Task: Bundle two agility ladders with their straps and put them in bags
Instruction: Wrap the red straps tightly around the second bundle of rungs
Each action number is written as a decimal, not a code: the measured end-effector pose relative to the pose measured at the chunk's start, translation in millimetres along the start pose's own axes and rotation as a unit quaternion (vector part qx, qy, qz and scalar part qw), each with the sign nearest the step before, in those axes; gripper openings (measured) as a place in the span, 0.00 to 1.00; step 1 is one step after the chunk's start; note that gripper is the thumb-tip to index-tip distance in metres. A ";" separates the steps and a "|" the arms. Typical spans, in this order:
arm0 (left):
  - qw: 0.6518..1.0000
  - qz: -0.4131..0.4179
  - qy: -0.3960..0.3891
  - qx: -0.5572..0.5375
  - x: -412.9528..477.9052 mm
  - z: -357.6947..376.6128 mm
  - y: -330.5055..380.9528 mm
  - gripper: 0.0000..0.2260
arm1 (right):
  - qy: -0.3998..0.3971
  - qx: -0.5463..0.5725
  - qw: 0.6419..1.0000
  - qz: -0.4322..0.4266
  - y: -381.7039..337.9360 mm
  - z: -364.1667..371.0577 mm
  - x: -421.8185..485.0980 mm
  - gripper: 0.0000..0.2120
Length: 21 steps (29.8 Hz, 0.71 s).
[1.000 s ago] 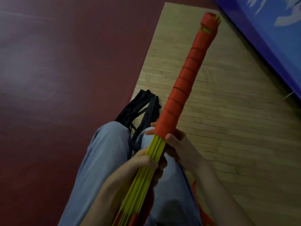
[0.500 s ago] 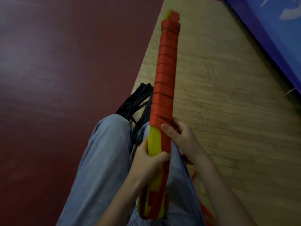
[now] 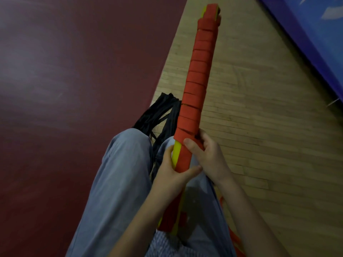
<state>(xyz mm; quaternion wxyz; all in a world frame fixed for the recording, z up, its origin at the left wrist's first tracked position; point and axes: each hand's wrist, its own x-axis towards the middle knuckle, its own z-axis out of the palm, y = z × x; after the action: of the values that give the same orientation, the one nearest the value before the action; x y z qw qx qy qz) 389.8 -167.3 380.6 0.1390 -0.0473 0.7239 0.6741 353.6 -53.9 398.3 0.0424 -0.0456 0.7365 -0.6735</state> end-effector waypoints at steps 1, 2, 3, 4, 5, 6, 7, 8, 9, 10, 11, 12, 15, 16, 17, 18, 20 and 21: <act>1.000 0.011 0.013 0.013 -7.6 2.9 2.0 0.28 | -0.004 -0.019 1.000 -0.007 -2.5 -1.8 -0.5 0.09; 0.999 0.019 0.023 0.025 -5.1 7.1 1.0 0.25 | -0.005 -0.033 0.999 -0.010 -7.2 -3.7 -1.2 0.08; 0.999 0.022 0.025 0.023 -8.0 8.3 1.2 0.22 | -0.011 -0.034 0.999 -0.013 -10.9 -5.1 -0.8 0.08; 0.999 0.019 0.029 0.002 -7.8 9.8 1.1 0.19 | -0.018 -0.038 0.999 -0.012 -12.5 -8.9 -1.6 0.08; 0.999 0.014 0.033 -0.021 -7.4 8.9 0.9 0.16 | -0.027 -0.042 0.999 -0.011 -12.3 -12.2 -0.8 0.09; 0.998 0.018 0.034 -0.041 -8.5 7.4 0.3 0.14 | -0.043 -0.044 0.998 -0.007 -13.4 -15.0 -0.2 0.12; 0.998 0.026 0.024 -0.056 -11.2 5.3 -0.5 0.13 | -0.059 -0.044 0.997 0.000 -10.1 -17.9 0.8 0.14; 0.997 0.023 0.013 -0.066 -14.6 3.9 0.8 0.12 | -0.078 -0.035 0.996 0.010 -7.6 -20.9 -0.6 0.17; 0.997 0.016 -0.003 -0.077 -15.2 -1.2 0.9 0.12 | -0.097 -0.020 0.995 0.023 -2.6 -20.5 0.2 0.22; 0.995 0.008 -0.027 -0.098 -15.1 -3.0 0.7 0.12 | -0.119 0.003 0.992 0.045 -1.2 -21.6 -1.7 0.27; 0.991 -0.005 -0.060 -0.122 -15.0 -5.5 1.3 0.13 | -0.146 0.039 0.987 0.057 0.8 -21.4 -3.1 0.29; 0.983 -0.021 -0.103 -0.150 -15.1 -7.3 4.2 0.14 | -0.170 0.078 0.980 0.061 0.5 -21.2 -4.7 0.30; 0.963 -0.070 -0.188 -0.182 -10.6 -13.0 11.0 0.21 | -0.158 0.106 0.980 0.063 -1.7 -22.0 -5.9 0.32; 0.963 -0.075 -0.197 -0.170 -7.8 -15.7 13.7 0.23 | -0.130 0.094 0.985 0.070 -1.5 -22.4 -5.4 0.34; 0.966 -0.078 -0.200 -0.147 -5.4 -18.4 15.0 0.25 | -0.098 0.083 0.989 0.075 1.5 -22.5 -4.7 0.37; 0.972 -0.078 -0.195 -0.101 -3.1 -19.4 16.6 0.27 | -0.063 0.074 0.992 0.081 -0.5 -22.7 -5.9 0.38; 0.983 -0.085 -0.161 0.030 -1.7 -16.0 20.0 0.34 | 0.014 0.044 0.995 0.084 0.7 -25.3 -5.3 0.31; 0.984 -0.075 -0.138 0.090 -2.5 -11.4 20.4 0.35 | 0.044 0.027 0.995 0.082 2.6 -26.0 -4.2 0.25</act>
<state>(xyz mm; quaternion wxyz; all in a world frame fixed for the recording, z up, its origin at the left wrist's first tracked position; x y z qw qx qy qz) 385.3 -177.2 401.5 0.2915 0.0043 0.7496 0.5942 354.5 -27.4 398.1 0.0662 0.0464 0.7203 -0.6889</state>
